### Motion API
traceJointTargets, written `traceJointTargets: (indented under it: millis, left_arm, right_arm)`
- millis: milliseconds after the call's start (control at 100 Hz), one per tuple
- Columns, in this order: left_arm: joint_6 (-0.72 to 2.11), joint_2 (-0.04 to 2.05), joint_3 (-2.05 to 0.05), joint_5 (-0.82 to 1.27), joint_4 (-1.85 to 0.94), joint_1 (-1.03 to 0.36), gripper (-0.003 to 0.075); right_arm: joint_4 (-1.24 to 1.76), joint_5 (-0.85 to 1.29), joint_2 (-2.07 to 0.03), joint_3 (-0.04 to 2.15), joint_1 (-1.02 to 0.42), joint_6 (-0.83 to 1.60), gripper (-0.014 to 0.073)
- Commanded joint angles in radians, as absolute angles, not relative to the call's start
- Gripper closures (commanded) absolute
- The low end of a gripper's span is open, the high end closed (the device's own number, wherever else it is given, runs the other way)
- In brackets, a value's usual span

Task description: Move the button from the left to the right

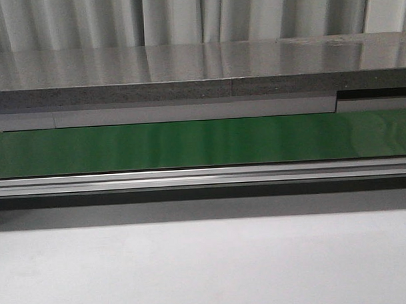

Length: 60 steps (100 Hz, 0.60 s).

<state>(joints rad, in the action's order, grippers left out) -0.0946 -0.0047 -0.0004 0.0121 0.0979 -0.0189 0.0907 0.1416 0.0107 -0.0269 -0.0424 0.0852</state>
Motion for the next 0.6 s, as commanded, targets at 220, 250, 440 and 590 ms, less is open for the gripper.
traceJointTargets:
  millis: [220, 250, 440, 590]
  left_arm:
    - [-0.1, -0.035, 0.037, -0.069, 0.097, -0.027, 0.074]
    - [-0.1, -0.035, 0.037, -0.069, 0.097, -0.027, 0.074]
    - [-0.1, -0.035, 0.037, -0.088, 0.097, -0.027, 0.074]
    - [-0.1, -0.031, 0.011, -0.069, 0.097, -0.027, 0.074]
  right_arm:
    - [0.084, 0.058, 0.032, -0.012, -0.045, 0.084, 0.0662]
    - [0.084, 0.058, 0.032, -0.012, -0.045, 0.084, 0.0662]
    - [0.084, 0.058, 0.032, -0.012, -0.045, 0.084, 0.0662]
    - [0.084, 0.058, 0.032, -0.012, -0.045, 0.084, 0.0662]
